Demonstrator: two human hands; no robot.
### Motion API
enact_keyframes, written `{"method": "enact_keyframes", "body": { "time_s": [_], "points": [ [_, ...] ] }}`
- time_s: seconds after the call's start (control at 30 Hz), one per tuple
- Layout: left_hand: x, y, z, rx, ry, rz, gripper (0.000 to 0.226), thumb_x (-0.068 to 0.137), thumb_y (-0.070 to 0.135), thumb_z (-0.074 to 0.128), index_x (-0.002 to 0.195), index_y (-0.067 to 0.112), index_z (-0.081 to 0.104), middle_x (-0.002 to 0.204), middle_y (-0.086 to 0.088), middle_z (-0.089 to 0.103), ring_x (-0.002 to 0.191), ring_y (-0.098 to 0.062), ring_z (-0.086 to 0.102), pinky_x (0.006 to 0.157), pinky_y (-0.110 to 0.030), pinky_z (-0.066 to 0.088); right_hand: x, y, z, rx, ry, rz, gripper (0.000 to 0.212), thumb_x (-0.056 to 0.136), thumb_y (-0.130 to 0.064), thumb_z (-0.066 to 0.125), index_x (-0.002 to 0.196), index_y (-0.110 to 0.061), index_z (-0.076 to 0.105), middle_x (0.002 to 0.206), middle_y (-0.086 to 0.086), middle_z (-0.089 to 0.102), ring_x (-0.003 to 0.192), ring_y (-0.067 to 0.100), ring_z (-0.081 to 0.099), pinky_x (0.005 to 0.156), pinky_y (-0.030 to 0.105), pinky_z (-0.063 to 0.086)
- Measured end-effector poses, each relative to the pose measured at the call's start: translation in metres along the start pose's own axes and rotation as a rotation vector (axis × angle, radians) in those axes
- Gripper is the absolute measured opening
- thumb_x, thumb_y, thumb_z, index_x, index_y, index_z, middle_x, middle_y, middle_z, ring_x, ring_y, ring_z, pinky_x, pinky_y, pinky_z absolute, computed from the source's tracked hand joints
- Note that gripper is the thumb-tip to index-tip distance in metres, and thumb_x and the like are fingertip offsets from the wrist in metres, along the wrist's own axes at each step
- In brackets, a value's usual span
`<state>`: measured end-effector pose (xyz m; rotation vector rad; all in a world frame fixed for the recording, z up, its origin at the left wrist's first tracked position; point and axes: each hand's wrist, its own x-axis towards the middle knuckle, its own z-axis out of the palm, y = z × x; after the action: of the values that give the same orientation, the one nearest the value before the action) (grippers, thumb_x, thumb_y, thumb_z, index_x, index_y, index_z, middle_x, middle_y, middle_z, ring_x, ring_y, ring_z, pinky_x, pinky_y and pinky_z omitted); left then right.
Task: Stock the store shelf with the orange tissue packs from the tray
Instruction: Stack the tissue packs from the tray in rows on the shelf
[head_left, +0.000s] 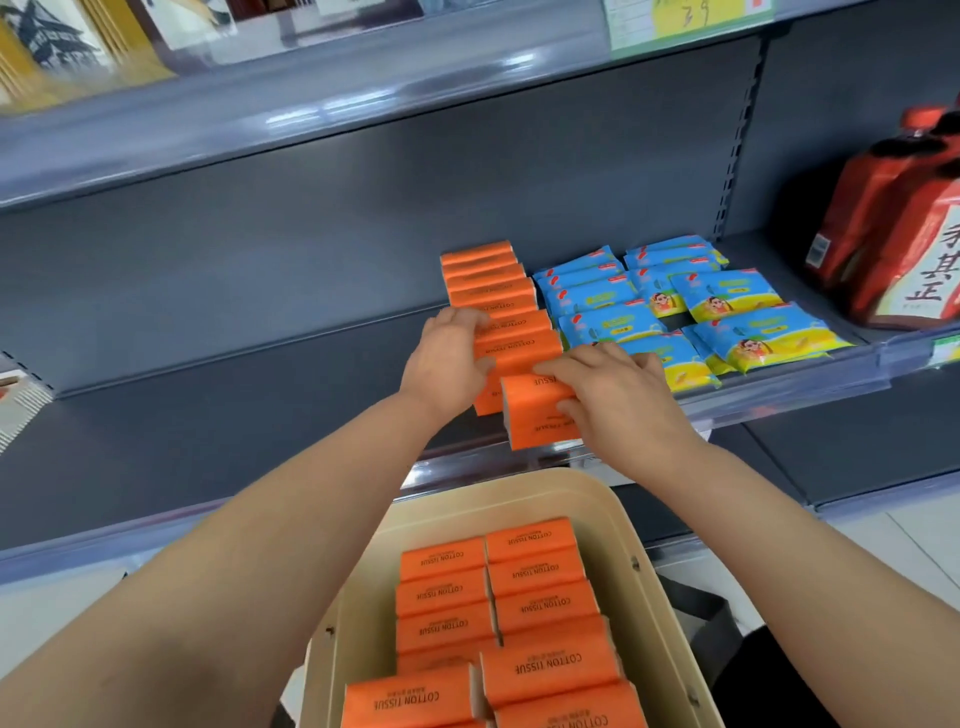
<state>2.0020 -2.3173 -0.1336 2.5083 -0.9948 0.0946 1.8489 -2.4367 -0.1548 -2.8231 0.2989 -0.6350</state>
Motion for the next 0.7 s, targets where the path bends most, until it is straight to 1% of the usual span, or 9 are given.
{"method": "enact_keyframes", "body": {
  "time_s": [0.1, 0.2, 0.3, 0.4, 0.47, 0.53, 0.6, 0.67, 0.7],
  "points": [
    [-0.007, -0.015, -0.017, -0.023, 0.056, -0.021, 0.041, 0.093, 0.008, 0.053, 0.132, 0.015, 0.048, 0.133, -0.005, 0.048, 0.129, -0.02, 0.04, 0.096, -0.034, 0.04, 0.019, -0.01, 0.005, -0.006, 0.011, -0.022, 0.045, 0.088, -0.017, 0.062, 0.131, -0.03, 0.053, 0.126, -0.005, 0.056, 0.118, 0.023, 0.045, 0.092, 0.044, 0.031],
    [-0.012, -0.029, -0.027, 0.004, 0.087, -0.064, 0.041, 0.093, 0.004, 0.049, 0.133, 0.015, 0.048, 0.134, -0.006, 0.047, 0.129, -0.021, 0.041, 0.095, -0.036, 0.043, 0.035, -0.014, 0.016, -0.014, 0.006, -0.03, 0.041, 0.089, -0.017, 0.061, 0.129, -0.029, 0.055, 0.125, -0.003, 0.057, 0.119, 0.024, 0.044, 0.092, 0.044, 0.03],
    [-0.015, -0.038, -0.029, -0.002, 0.07, -0.076, 0.041, 0.094, 0.003, 0.049, 0.133, 0.015, 0.049, 0.135, -0.004, 0.046, 0.128, -0.02, 0.042, 0.095, -0.036, 0.044, 0.041, -0.017, 0.03, -0.033, 0.018, -0.04, 0.037, 0.086, -0.015, 0.064, 0.121, -0.025, 0.06, 0.119, -0.001, 0.06, 0.115, 0.025, 0.046, 0.088, 0.045, 0.032],
    [-0.019, -0.04, -0.025, -0.011, 0.035, -0.067, 0.041, 0.093, 0.002, 0.048, 0.133, 0.015, 0.049, 0.137, -0.004, 0.046, 0.129, -0.019, 0.04, 0.096, -0.034, 0.042, 0.035, -0.018, 0.043, 0.005, 0.064, -0.005, 0.04, 0.078, -0.01, 0.071, 0.115, -0.024, 0.065, 0.112, 0.003, 0.059, 0.11, 0.029, 0.049, 0.085, 0.047, 0.037],
    [-0.021, -0.039, -0.02, -0.023, 0.026, -0.064, 0.042, 0.093, 0.003, 0.049, 0.134, 0.013, 0.047, 0.138, -0.005, 0.045, 0.13, -0.02, 0.04, 0.099, -0.036, 0.042, 0.032, -0.017, 0.045, 0.038, 0.099, 0.019, 0.046, 0.075, -0.009, 0.075, 0.118, -0.022, 0.063, 0.118, 0.007, 0.055, 0.113, 0.032, 0.048, 0.087, 0.052, 0.04],
    [-0.022, -0.038, -0.016, -0.053, -0.003, -0.082, 0.05, 0.092, 0.001, 0.049, 0.14, 0.011, 0.041, 0.143, -0.007, 0.043, 0.133, -0.022, 0.039, 0.103, -0.037, 0.04, 0.03, -0.015, 0.043, 0.055, 0.092, 0.063, 0.062, 0.074, -0.015, 0.077, 0.131, -0.022, 0.053, 0.135, 0.012, 0.044, 0.125, 0.033, 0.039, 0.096, 0.054, 0.037],
    [-0.02, -0.037, -0.013, -0.128, -0.073, -0.138, 0.064, 0.088, -0.004, 0.047, 0.147, 0.011, 0.028, 0.15, -0.009, 0.035, 0.138, -0.023, 0.033, 0.109, -0.037, 0.035, 0.03, -0.01, 0.039, 0.062, 0.034, 0.122, 0.085, 0.073, -0.023, 0.08, 0.145, -0.02, 0.034, 0.149, 0.015, 0.027, 0.136, 0.033, 0.025, 0.105, 0.051, 0.03],
    [-0.017, -0.03, -0.012, -0.269, -0.158, -0.215, 0.074, 0.086, -0.006, 0.047, 0.151, 0.011, 0.015, 0.155, -0.01, 0.025, 0.143, -0.024, 0.026, 0.114, -0.037, 0.029, 0.033, -0.004, 0.036, 0.105, -0.051, 0.182, 0.105, 0.071, -0.028, 0.082, 0.151, -0.019, 0.014, 0.155, 0.016, 0.013, 0.142, 0.033, 0.016, 0.112, 0.048, 0.023],
    [-0.015, -0.026, -0.011, -0.381, -0.181, -0.269, 0.076, 0.088, -0.003, 0.049, 0.152, 0.011, 0.01, 0.157, -0.01, 0.022, 0.144, -0.024, 0.023, 0.115, -0.036, 0.027, 0.035, -0.001, 0.034, 0.147, -0.096, 0.214, 0.113, 0.069, -0.03, 0.083, 0.152, -0.02, 0.007, 0.156, 0.016, 0.008, 0.143, 0.031, 0.013, 0.113, 0.046, 0.022]
  ]
}}
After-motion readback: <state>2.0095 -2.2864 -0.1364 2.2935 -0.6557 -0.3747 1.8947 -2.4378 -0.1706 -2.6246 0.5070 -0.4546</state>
